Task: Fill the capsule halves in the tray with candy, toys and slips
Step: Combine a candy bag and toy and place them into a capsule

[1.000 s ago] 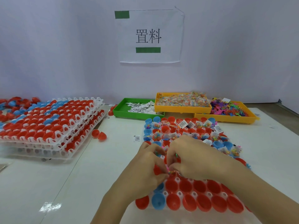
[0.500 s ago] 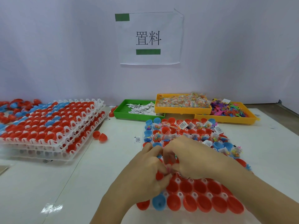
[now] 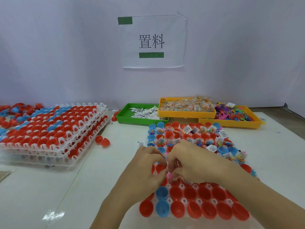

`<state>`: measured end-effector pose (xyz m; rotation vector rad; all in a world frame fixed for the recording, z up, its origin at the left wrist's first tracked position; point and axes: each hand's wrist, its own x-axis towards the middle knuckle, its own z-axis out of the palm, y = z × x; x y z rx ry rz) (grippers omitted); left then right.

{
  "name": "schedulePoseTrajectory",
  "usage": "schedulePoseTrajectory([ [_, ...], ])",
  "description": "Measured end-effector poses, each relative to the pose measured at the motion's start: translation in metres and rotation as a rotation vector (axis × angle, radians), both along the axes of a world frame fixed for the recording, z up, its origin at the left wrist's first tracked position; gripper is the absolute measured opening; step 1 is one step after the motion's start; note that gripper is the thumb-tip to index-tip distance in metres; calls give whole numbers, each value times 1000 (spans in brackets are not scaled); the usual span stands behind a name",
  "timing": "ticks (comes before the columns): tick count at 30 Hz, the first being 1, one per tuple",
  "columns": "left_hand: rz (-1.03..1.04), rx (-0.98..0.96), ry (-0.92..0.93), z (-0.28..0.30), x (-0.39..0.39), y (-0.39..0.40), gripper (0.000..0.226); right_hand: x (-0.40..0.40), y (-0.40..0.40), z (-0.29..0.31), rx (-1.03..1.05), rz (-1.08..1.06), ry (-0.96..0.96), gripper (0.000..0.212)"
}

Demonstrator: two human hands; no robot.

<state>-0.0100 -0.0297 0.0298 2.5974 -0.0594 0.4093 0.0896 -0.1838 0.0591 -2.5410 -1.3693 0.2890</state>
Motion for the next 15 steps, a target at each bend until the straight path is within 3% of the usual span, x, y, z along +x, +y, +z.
schedulePoseTrajectory([
  [5,2,-15,21,3,2,0,15,2,-5,2,40,8,66,18],
  [15,-33,-6,90,2,6,-1,23,13,-16,8,152,-47,38,19],
])
